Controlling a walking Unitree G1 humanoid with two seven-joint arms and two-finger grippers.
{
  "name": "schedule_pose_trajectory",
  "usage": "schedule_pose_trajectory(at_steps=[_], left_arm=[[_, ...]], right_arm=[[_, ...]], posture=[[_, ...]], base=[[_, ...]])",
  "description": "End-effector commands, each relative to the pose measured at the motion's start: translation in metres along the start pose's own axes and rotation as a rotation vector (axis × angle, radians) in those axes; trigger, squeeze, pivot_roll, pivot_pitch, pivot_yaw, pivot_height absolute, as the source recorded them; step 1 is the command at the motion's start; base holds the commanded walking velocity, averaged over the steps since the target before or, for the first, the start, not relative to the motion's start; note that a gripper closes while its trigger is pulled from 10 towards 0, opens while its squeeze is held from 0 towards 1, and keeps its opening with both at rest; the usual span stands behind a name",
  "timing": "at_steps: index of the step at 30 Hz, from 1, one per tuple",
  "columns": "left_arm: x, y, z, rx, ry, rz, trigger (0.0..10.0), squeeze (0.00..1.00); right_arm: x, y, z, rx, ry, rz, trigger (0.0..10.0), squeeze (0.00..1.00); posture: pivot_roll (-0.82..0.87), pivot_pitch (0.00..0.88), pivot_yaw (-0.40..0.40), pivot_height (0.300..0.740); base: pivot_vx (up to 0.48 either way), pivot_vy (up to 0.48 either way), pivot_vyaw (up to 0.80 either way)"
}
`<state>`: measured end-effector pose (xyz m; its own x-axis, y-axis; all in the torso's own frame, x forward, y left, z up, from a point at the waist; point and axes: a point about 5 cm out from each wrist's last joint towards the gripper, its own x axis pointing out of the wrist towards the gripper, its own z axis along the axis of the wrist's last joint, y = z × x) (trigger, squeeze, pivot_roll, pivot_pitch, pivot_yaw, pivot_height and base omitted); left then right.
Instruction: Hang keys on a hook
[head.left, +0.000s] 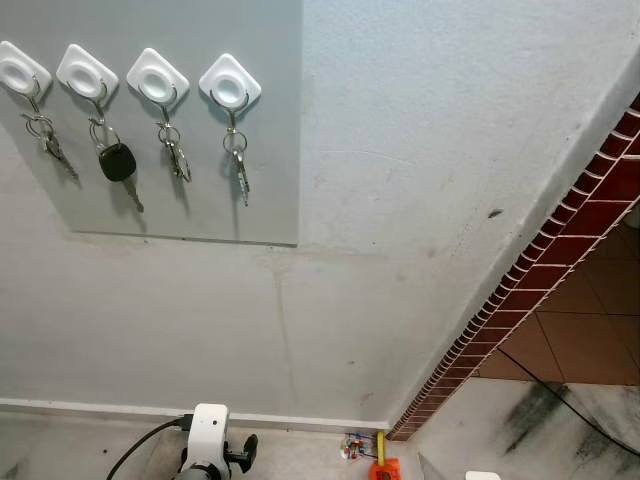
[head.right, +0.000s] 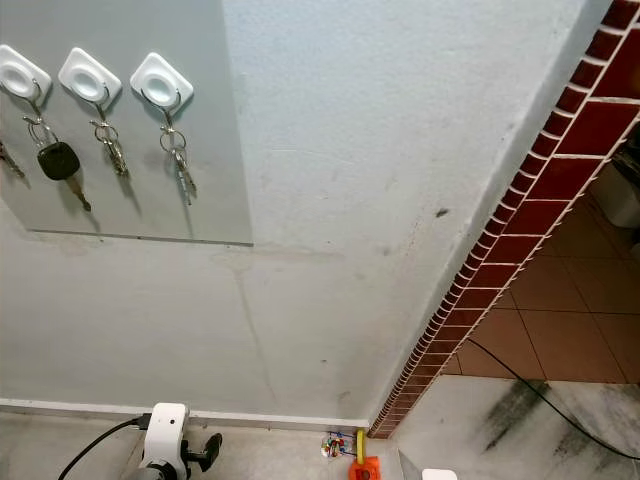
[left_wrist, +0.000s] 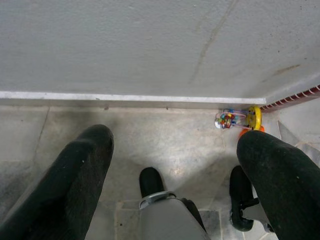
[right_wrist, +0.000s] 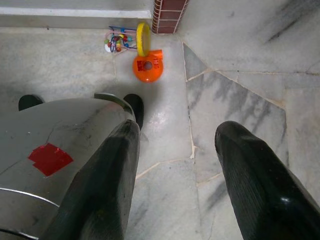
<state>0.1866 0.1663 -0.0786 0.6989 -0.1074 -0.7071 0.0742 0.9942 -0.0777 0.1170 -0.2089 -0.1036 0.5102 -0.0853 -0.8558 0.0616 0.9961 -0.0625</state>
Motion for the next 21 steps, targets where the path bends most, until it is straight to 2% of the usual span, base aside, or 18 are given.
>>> schedule_pose_trajectory(at_steps=[1, 14, 21], left_arm=[[-0.0004, -0.0002, -0.0021, 0.000, 0.012, -0.005, 10.0, 0.00], [-0.0004, -0.0002, -0.0021, 0.000, 0.012, -0.005, 10.0, 0.00], [-0.0031, 0.0044, -0.0074, -0.023, 0.024, 0.005, 10.0, 0.00]], right_arm=[[-0.0004, -0.0010, -0.0016, -0.003, 0.007, -0.007, 10.0, 0.00], [-0.0004, -0.0010, -0.0016, -0.003, 0.007, -0.007, 10.0, 0.00], [0.0008, 0.0045, 0.0057, 0.030, -0.041, 0.017, 10.0, 0.00]], posture=[[0.00, 0.060, -0.016, 0.740], [0.00, 0.060, -0.016, 0.740], [0.00, 0.064, -0.015, 0.740]], base=[[0.000, 0.000, 0.00], [0.000, 0.000, 0.00], [0.000, 0.000, 0.00]])
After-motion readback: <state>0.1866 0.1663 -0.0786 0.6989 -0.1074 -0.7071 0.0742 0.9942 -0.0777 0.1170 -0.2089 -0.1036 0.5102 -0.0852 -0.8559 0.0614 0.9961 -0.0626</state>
